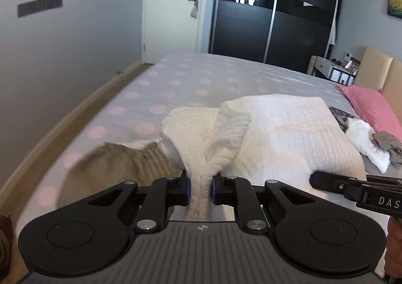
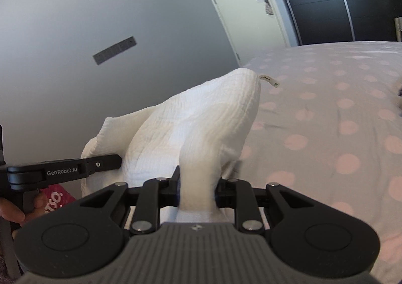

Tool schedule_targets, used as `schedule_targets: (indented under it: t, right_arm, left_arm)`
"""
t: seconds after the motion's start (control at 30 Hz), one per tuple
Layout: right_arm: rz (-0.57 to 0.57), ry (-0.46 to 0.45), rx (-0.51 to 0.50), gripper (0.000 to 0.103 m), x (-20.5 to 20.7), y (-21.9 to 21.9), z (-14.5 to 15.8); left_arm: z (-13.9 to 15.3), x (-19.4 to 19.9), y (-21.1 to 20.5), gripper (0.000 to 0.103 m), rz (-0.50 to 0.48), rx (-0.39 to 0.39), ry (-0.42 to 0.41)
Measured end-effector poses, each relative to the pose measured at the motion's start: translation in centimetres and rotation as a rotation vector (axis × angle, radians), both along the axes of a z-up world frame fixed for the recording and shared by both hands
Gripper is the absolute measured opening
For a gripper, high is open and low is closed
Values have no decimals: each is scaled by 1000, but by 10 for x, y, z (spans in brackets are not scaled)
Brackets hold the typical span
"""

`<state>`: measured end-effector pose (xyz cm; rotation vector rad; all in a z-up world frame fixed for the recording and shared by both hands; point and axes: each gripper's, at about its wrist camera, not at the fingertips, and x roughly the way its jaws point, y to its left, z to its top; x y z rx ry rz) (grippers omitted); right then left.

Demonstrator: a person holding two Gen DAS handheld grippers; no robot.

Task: Fold clothes
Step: 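Lift the folded shirt with both grippers and carry it to the striped clothes stack, then lower the shirt onto the stack and open both grippers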

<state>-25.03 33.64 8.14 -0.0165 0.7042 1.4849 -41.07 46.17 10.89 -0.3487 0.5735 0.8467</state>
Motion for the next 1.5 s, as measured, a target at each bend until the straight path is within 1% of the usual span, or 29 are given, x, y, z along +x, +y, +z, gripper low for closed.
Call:
schedule_targets:
  t: [0.13, 0.3, 0.43, 0.5, 0.6, 0.67, 0.9, 1.03, 1.13, 1.23, 1.27, 1.37, 1.4, 1.47, 1.5]
  right_arm:
    - [42, 22, 17, 24, -22, 39, 9]
    - [99, 43, 19, 24, -41, 86, 10]
    - [132, 31, 12, 24, -52, 116, 4]
    - [138, 21, 8, 25, -55, 129, -1]
    - [138, -8, -10, 25, -55, 149, -13]
    - [131, -19, -34, 26, -50, 157, -27]
    - [97, -30, -126, 26, -33, 207, -77]
    - [89, -44, -179, 26, -23, 228, -102]
    - [78, -36, -222, 27, -17, 246, -119]
    - [69, -7, -252, 32, -10, 262, -137]
    - [66, -2, -261, 34, -8, 265, -139]
    - [57, 7, -282, 48, -3, 271, -143]
    - [58, 2, -280, 50, -1, 270, -139]
    - [58, -8, -276, 51, 3, 266, -131]
    - [53, -22, -268, 54, 6, 260, -126]
  left_arm:
    - [17, -21, 24, 12, 61, 33, 9]
    - [28, -37, 58, 13, 117, 63, 25]
    - [28, -41, 82, 13, 140, 78, 64]
    - [23, -40, 94, 13, 142, 80, 82]
    - [10, -38, 112, 13, 140, 66, 97]
    - [-4, -35, 121, 13, 135, 56, 106]
    - [-59, -19, 168, 13, 124, 1, 126]
    - [-89, -9, 194, 13, 120, -42, 141]
    - [-111, -3, 209, 13, 112, -70, 175]
    - [-131, -2, 222, 14, 117, -108, 196]
    - [-135, -4, 224, 15, 125, -122, 191]
    - [-141, -8, 228, 18, 143, -144, 177]
    - [-139, -9, 228, 20, 147, -141, 177]
    - [-131, -13, 223, 28, 154, -130, 175]
    - [-125, -17, 220, 29, 161, -122, 170]
